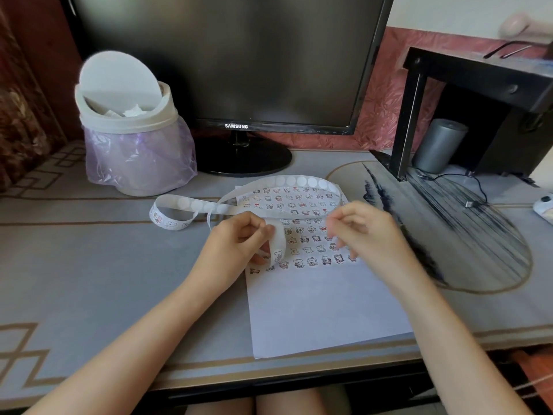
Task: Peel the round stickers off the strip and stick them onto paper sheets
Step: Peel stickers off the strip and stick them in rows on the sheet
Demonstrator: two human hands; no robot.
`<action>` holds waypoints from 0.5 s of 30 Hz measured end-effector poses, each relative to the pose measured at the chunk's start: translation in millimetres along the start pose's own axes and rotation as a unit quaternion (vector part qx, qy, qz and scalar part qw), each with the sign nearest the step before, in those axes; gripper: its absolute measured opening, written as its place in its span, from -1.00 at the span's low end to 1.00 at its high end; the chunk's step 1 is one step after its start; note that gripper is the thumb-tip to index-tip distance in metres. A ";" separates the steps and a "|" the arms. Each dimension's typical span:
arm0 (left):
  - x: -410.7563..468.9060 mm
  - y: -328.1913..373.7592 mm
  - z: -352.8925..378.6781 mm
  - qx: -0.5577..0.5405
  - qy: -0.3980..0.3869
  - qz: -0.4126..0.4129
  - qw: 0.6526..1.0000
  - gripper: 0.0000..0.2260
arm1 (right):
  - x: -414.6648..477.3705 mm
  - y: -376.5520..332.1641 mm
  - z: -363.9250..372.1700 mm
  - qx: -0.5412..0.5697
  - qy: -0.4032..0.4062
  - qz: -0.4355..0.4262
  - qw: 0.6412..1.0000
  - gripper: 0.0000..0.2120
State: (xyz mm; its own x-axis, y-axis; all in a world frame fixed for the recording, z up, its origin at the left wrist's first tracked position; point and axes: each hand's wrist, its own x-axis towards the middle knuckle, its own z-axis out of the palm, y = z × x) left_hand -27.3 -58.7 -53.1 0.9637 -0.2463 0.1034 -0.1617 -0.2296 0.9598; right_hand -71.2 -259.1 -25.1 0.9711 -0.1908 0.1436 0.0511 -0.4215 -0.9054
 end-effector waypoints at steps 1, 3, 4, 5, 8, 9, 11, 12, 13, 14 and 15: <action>0.6 0.6 -1.2 -0.004 0.005 0.004 1.000 -0.86 | -1.3 -5.3 11.1 0.013 -0.028 -0.006 0.999 -0.95; 2.1 1.1 -4.2 -0.013 0.019 0.011 1.000 -0.85 | -1.8 -11.8 32.0 0.028 -0.071 -0.025 0.997 -0.93; 3.3 0.6 -6.0 -0.019 0.026 0.013 0.999 -0.84 | -0.8 -14.1 40.8 0.026 -0.083 -0.036 0.996 -0.93; 4.4 0.4 -7.7 -0.027 0.032 0.012 0.999 -0.84 | 0.6 -16.0 47.8 0.022 -0.089 -0.046 0.995 -0.92; 8.4 -2.2 -11.2 -0.053 0.045 0.005 0.998 -0.82 | 7.1 -17.9 58.8 0.005 -0.085 -0.064 0.994 -0.90; 9.2 -3.0 -12.2 -0.057 0.050 0.005 0.997 -0.82 | 8.8 -18.3 60.3 0.002 -0.084 -0.064 0.994 -0.90; 10.4 -4.4 -13.7 -0.065 0.057 0.002 0.996 -0.81 | 10.3 -18.7 62.5 0.008 -0.086 -0.059 0.994 -0.90; 10.8 -5.0 -14.2 -0.069 0.060 0.003 0.996 -0.82 | 10.6 -18.9 63.8 0.015 -0.087 -0.056 0.995 -0.90; 11.1 -5.2 -14.7 -0.075 0.064 0.005 0.995 -0.84 | 10.8 -19.0 64.9 0.025 -0.086 -0.052 0.995 -0.90; 11.8 -5.7 -14.9 -0.079 0.068 0.007 0.994 -0.85 | 11.5 -18.7 66.0 0.039 -0.084 -0.047 0.995 -0.91; 12.2 -5.8 -15.0 -0.084 0.072 0.010 0.994 -0.85 | 12.2 -18.4 66.8 0.057 -0.082 -0.040 0.994 -0.91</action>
State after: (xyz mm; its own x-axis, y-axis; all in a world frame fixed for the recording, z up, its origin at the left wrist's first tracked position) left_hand -11.4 -46.2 -53.5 0.9832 -0.1083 0.1472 -0.1546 -0.0631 0.9860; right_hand -44.7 -194.5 -33.4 0.9873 -0.0105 0.1584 0.1465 -0.3237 -0.9347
